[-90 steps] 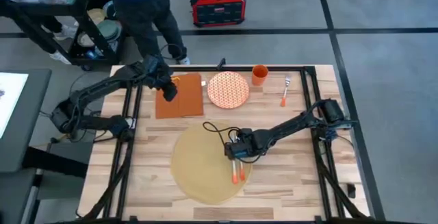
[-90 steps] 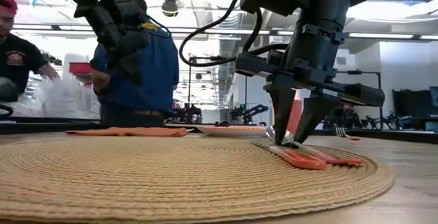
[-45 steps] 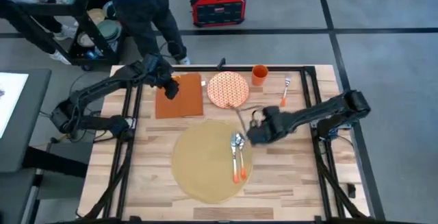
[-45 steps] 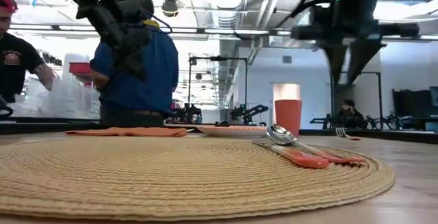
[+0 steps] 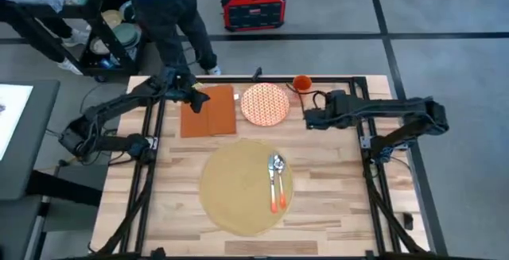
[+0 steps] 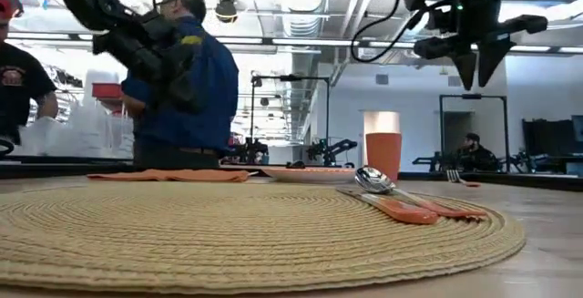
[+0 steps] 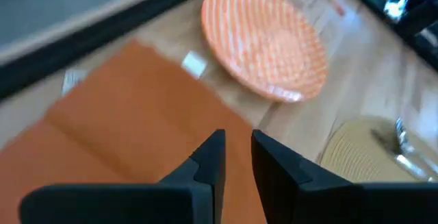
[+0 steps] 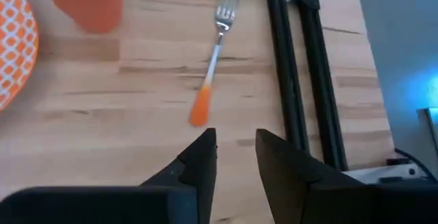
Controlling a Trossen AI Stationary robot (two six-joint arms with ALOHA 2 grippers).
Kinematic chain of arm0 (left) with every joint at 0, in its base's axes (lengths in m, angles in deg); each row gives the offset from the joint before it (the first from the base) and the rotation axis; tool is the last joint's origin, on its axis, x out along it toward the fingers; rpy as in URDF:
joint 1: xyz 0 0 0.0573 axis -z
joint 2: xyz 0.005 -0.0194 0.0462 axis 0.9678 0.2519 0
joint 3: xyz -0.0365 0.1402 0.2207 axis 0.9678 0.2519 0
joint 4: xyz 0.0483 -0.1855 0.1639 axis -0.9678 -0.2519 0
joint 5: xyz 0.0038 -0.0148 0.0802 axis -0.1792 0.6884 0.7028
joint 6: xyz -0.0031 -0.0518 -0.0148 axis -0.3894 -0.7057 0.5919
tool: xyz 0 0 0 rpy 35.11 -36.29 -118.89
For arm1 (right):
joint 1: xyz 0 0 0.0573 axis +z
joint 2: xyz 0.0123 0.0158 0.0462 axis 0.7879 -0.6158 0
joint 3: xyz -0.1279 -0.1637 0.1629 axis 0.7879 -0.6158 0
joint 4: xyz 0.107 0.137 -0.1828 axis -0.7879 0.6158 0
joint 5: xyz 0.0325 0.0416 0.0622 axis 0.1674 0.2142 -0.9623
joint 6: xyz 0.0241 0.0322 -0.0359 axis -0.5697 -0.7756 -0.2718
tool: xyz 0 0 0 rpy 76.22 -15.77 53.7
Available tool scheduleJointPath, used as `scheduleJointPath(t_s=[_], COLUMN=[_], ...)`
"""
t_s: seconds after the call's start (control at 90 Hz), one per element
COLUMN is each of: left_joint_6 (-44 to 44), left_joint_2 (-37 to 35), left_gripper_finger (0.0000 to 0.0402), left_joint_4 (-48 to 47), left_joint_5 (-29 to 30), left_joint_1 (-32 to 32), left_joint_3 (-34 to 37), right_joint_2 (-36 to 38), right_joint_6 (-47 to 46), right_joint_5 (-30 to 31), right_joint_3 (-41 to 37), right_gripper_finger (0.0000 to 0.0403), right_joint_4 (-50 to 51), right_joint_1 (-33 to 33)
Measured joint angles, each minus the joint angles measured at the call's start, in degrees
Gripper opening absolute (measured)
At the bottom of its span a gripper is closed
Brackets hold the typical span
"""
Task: Set table place
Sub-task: Fold the orange napkin
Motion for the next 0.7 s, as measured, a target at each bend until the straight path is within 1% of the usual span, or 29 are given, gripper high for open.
scheduleJointPath(t_s=[0.067,0.111,0.233,0.278,0.378,0.456,0.511,0.6,0.7], left_joint_6=[0.45,0.22,-3.52,-5.10,-9.46,-13.48,-15.32,-16.91,-19.15], left_joint_2=[0.00,0.00,0.00,0.00,0.04,0.04,-0.33,-2.03,-2.92], left_gripper_finger=[0.0051,0.0051,0.0051,0.0051,0.0051,0.0051,0.0051,0.0051,0.0051], left_joint_4=[0.49,0.49,-0.44,-0.57,0.47,0.29,0.01,0.24,0.48], left_joint_5=[0.48,1.95,10.52,11.97,12.25,14.47,14.68,11.17,10.01], left_joint_1=[0.00,0.00,-0.17,-0.49,-2.19,-4.82,-7.10,-9.81,-10.27], left_joint_3=[1.51,2.28,5.56,7.46,11.39,13.78,14.41,13.70,13.33], right_joint_2=[1.24,1.69,1.95,1.95,1.95,1.95,1.95,1.95,1.95], right_joint_6=[-0.20,-0.26,-0.21,0.25,2.22,3.89,4.58,5.67,6.20], right_joint_5=[-0.02,-0.02,-0.02,-0.02,-0.09,-0.23,-0.24,-0.24,-0.25], right_joint_3=[-0.70,-0.74,-0.76,-0.77,-0.79,-0.79,-0.79,-0.79,-0.79], right_gripper_finger=[0.0092,0.0092,0.0092,0.0092,0.0092,0.0092,0.0092,0.0092,0.0092], right_joint_4=[-0.11,-0.15,-0.43,-0.45,-1.13,-1.72,-1.73,-1.91,-2.01], right_joint_1=[0.05,0.14,0.14,0.14,0.17,0.18,0.18,0.23,0.35])
